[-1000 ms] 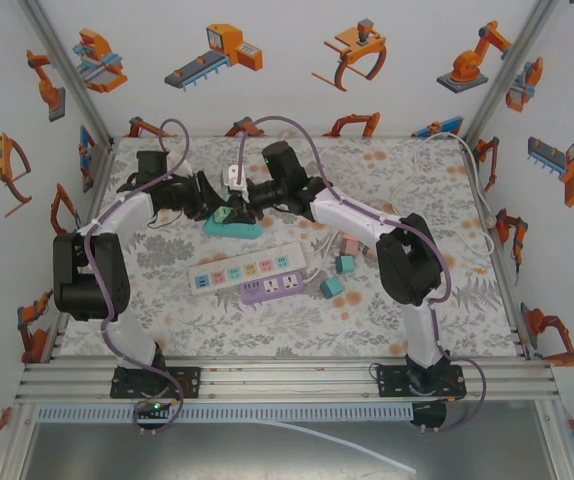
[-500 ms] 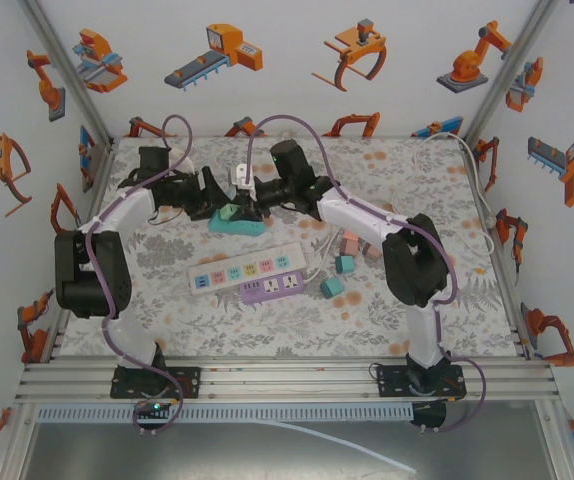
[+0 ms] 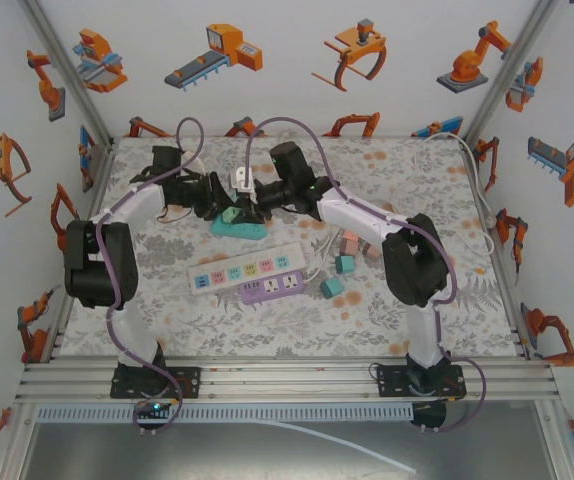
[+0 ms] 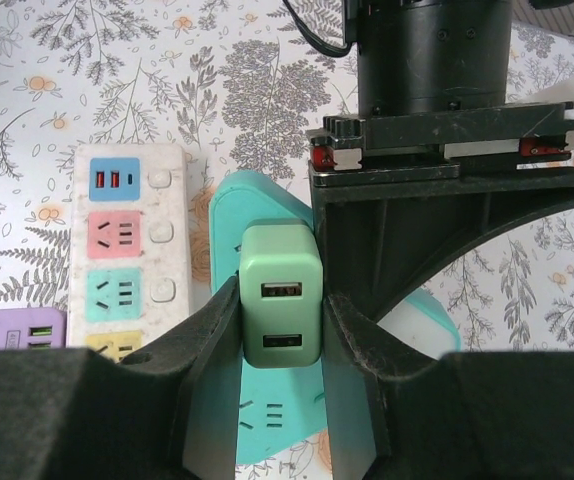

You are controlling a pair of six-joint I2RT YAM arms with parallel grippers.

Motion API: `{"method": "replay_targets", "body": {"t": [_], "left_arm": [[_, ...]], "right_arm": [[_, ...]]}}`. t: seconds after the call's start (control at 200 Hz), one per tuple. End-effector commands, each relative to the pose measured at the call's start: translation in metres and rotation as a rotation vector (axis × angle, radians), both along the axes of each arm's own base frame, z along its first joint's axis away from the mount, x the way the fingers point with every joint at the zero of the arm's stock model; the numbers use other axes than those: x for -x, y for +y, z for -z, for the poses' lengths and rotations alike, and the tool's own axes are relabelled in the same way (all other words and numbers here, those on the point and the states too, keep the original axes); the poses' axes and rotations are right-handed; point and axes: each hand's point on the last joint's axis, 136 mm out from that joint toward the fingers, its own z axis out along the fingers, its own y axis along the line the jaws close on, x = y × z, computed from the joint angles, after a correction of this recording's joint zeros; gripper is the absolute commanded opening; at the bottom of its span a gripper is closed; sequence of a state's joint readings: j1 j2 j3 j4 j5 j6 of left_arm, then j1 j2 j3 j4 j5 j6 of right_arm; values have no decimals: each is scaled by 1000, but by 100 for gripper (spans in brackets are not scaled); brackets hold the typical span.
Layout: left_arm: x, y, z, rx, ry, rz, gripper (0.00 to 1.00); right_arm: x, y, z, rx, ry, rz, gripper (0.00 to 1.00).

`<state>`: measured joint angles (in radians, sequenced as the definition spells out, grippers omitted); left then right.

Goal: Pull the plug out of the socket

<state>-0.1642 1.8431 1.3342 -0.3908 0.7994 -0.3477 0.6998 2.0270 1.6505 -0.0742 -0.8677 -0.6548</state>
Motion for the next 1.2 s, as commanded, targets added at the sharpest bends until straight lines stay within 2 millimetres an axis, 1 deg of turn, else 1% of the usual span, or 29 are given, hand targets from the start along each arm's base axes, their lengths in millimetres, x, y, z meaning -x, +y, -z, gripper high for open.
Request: {"method": "replay_targets", "body": {"t": [0.0,0.065,0.155,0.285,0.421,0.506,0.591,0.661,0.706,0.786,0.861,0.911,0.981,1.047,1.067,1.157,1.197], "left_arm": [[28,9,22,-138,67,93,18],[34,17,28,-206,73,120,18],[36,23,29,-237,67,125,17],[32,25,26,-235,54,117,17],[28,25,26,-213,57,95,18],[24,22,27,-202,37,90,18],[15,17,31,-188,-1,75,19],[4,8,33,-122,-47,50,20],[-7,2,32,-67,-82,20,20],[-21,-5,36,-5,-121,-25,20],[-28,-8,41,12,-150,-46,21],[-28,-9,48,7,-158,-51,26],[-28,-8,61,-5,-146,-58,30],[-27,-8,71,-12,-136,-59,38],[-27,-8,72,-11,-138,-57,40],[-26,-9,75,-14,-155,-56,56],[-26,-9,75,-18,-164,-54,61]], "right_arm": [[-31,-22,-94,-165,-250,121,21],[-31,-31,-102,-183,-238,138,20],[-23,-39,-100,-160,-253,132,20],[-14,-49,-96,-149,-234,139,19],[-12,-65,-95,-151,-207,188,19],[-14,-78,-94,-149,-189,246,19],[-25,-99,-99,-185,-136,357,18],[-37,-118,-104,-242,-48,471,18],[-47,-135,-108,-283,33,557,18],[-57,-160,-106,-308,157,680,18],[-63,-183,-94,-297,252,799,18],[-65,-199,-84,-281,315,876,18],[-68,-223,-69,-268,436,998,18],[-66,-242,-55,-264,550,1073,18],[-65,-248,-52,-267,582,1096,17],[-58,-271,-39,-300,708,1190,16],[-54,-281,-34,-327,754,1231,16]]}}
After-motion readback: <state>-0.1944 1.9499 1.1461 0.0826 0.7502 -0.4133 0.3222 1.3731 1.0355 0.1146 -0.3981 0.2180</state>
